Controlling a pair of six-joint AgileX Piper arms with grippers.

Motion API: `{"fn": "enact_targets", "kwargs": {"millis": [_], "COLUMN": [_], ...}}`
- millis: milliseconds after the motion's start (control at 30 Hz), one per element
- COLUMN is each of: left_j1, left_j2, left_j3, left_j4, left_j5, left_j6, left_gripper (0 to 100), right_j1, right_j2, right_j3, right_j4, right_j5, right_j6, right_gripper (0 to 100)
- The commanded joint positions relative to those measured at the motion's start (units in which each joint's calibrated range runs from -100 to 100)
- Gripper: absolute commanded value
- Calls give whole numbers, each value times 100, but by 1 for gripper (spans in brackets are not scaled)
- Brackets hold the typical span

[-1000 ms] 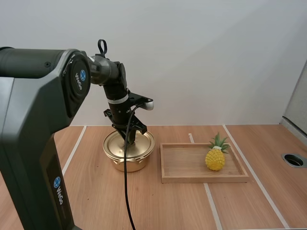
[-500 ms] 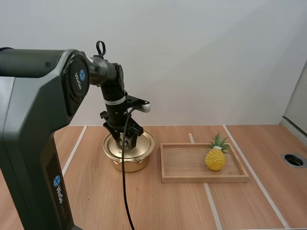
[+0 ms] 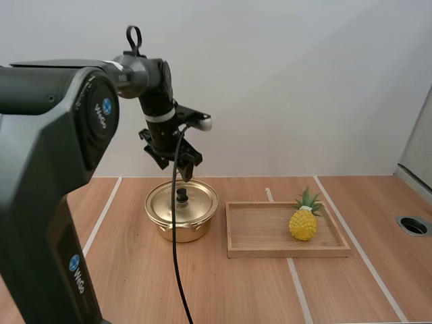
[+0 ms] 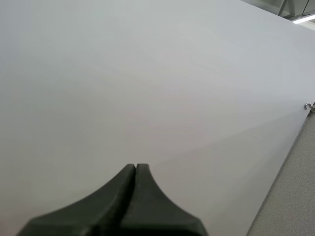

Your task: Open the pot, put the grape inside, and close it

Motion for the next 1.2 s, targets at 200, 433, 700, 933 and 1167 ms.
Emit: {"fn": "enact_targets", "kwargs": {"millis": [200,433,700,933,1167], "left_j1": [0,0,0,0,0], "left_j2": [-1546,-2603,-3556,-4022,-4730], "left_j3": [-1450,-2451,-2728,-2728,-2672], "left_j4": [27,27,64,64,-51], "left_j5": [57,57,57,57,57], "left_j6": [-331,-564,-610,-723,-704], "left_gripper": [100,100,100,11,0], "right_j1": [-20,-20,-20,-20,-20], "right_j2": [-67,-67,-67,-67,-95], "right_j3": [-81,-81,-81,-81,-81], "right_j4": [37,42,42,42,42], "right_j5": [-221,-302,-329,-344,-42], "right_j6": [44,277,277,712,815], "right_gripper": [0,0,0,0,0]}}
